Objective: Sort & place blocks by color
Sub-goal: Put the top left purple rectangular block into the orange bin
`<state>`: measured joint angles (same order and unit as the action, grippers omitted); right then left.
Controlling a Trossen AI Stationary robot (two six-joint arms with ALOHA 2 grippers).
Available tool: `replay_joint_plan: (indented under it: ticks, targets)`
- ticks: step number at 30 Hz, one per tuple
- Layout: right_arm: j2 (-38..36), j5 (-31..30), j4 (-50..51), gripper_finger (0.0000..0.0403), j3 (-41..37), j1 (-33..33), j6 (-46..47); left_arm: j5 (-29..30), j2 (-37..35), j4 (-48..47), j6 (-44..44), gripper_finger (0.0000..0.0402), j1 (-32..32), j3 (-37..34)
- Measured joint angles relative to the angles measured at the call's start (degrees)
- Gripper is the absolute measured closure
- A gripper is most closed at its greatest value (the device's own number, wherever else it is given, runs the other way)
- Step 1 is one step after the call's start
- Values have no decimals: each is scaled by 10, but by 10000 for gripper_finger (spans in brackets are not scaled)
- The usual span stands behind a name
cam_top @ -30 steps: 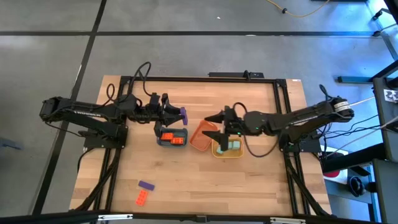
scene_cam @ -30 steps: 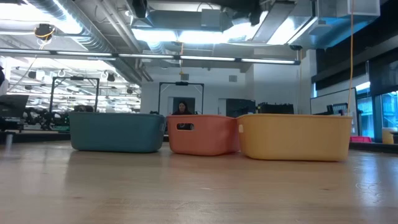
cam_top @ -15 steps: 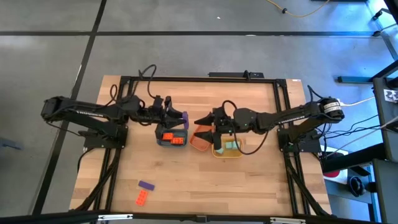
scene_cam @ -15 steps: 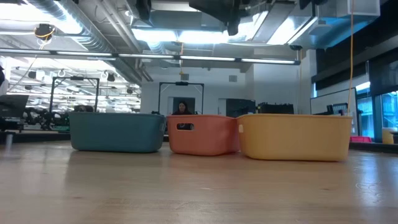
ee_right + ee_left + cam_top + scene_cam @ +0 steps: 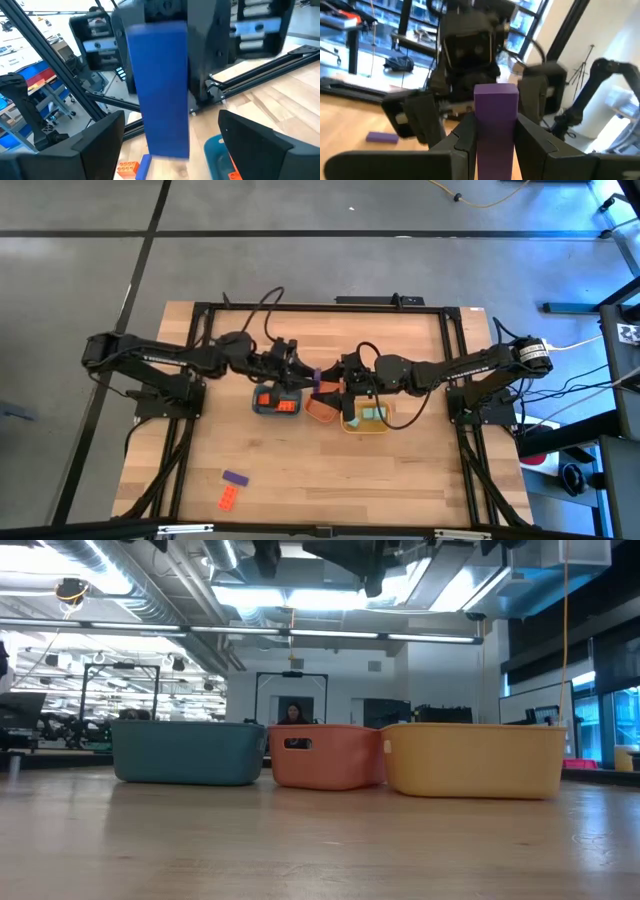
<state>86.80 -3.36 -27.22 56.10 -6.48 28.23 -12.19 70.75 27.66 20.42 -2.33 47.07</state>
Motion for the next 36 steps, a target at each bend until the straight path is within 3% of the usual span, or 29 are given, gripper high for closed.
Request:
replay_joint_plan:
  ticks: [7,11,15,22,27,31,36]
  targets:
    - [0,-12,2,81,0,-1,5,49,9,-1,0,315,2,0]
    - [0,-26,4,100,0,-1,5,53,9,0,-4,315,3,0]
    - [0,-26,7,153,0,-1,2,52,9,-1,-5,315,3,0]
    - [-1,-30,24,297,0,0,-12,49,9,-4,-6,315,2,-1]
    - [-4,-29,32,294,1,0,-32,48,9,-4,-13,315,2,-1]
    - [-22,-26,81,294,1,0,-46,56,0,-29,-11,259,-4,-1]
    - [-71,-39,196,294,1,-1,-62,14,-40,-90,11,187,-39,-1]
